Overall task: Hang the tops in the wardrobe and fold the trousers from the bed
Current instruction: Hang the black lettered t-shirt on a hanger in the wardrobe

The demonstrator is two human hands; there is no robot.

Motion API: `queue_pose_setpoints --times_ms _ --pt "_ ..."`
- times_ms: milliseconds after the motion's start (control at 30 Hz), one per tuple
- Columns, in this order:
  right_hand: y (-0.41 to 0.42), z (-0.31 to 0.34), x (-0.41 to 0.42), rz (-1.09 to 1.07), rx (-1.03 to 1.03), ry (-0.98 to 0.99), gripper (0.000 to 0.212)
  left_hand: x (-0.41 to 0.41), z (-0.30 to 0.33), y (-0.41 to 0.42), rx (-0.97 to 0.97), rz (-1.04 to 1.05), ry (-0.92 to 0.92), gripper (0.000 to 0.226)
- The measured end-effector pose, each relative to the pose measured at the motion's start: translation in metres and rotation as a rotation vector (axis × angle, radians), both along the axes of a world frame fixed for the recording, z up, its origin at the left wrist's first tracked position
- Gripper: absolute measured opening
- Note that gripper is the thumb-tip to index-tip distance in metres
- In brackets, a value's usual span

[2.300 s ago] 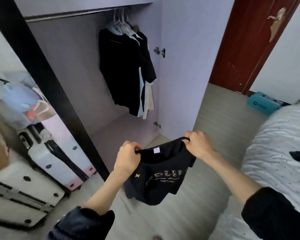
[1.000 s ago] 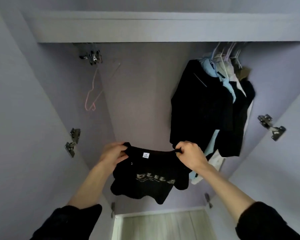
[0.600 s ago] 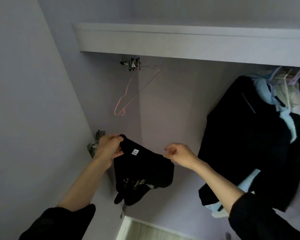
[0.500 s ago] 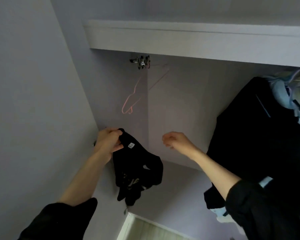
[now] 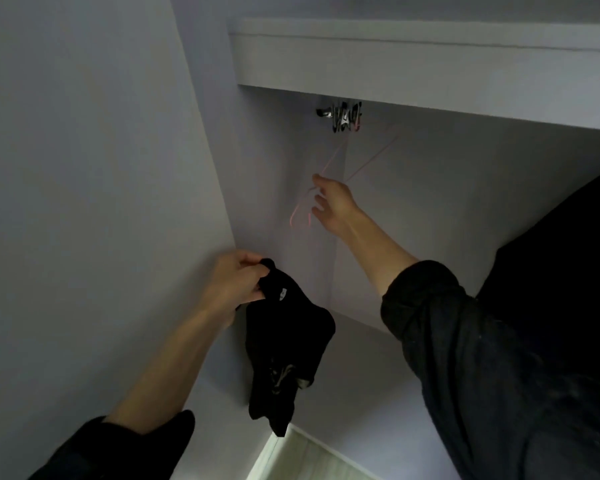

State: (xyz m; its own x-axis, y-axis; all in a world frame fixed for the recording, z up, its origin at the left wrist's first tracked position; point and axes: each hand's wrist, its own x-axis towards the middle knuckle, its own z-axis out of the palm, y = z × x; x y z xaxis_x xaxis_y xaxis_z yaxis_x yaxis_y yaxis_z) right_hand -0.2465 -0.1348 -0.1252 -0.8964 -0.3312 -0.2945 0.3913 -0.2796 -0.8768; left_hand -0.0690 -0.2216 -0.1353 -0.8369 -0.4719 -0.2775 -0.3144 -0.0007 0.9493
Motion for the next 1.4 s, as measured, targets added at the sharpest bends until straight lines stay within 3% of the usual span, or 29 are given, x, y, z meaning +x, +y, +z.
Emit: queue_pose_setpoints --times_ms 67,167,333,433,600,767,900,1000,1133,1267,1400 --pt "-0.003 0.003 -0.005 0.015 0.001 -0.011 0.056 0.000 0.000 -0.005 0.000 -0.015 -0.006 0.024" --pt "-0.003 0.009 -0.009 -0.014 -0.032 -0.014 0.007 0.000 0.001 -0.010 0.003 -0.012 -0.007 0.016" --pt "0.004 0.009 -0.004 -0.300 0.039 0.112 0.039 -0.002 0.000 -0.008 -0.003 -0.039 -0.013 0.017" --pt "0.022 0.009 0.001 -0.341 0.116 0.207 0.039 -0.003 -0.003 -0.005 -0.006 -0.053 -0.020 0.020" --pt "0.060 0.007 0.003 -0.420 0.302 0.300 0.013 -0.005 -0.009 0.004 -0.021 -0.073 -0.033 0.017" --pt "0.114 -0.040 0.024 -0.390 0.617 0.391 0.038 -0.011 -0.025 0.015 -0.018 -0.046 -0.056 0.019" --pt "0.162 -0.074 0.069 -0.403 0.687 0.341 0.047 -0.016 -0.043 0.031 -0.050 -0.054 -0.102 0.016" --pt "0.191 -0.094 0.105 -0.486 0.483 0.317 0.051 -0.018 -0.054 0.048 -0.047 -0.098 -0.140 0.017" --pt "0.210 -0.099 0.115 -0.413 0.307 0.215 0.031 -0.021 -0.063 0.064 -0.036 -0.136 -0.180 0.019" --pt "0.226 -0.116 0.109 -0.458 0.450 0.021 0.031 -0.027 -0.070 0.071 -0.055 -0.163 -0.197 0.015" --pt "0.243 -0.127 0.116 -0.429 0.678 0.048 0.035 -0.037 -0.078 0.066 -0.150 -0.163 -0.211 0.008"
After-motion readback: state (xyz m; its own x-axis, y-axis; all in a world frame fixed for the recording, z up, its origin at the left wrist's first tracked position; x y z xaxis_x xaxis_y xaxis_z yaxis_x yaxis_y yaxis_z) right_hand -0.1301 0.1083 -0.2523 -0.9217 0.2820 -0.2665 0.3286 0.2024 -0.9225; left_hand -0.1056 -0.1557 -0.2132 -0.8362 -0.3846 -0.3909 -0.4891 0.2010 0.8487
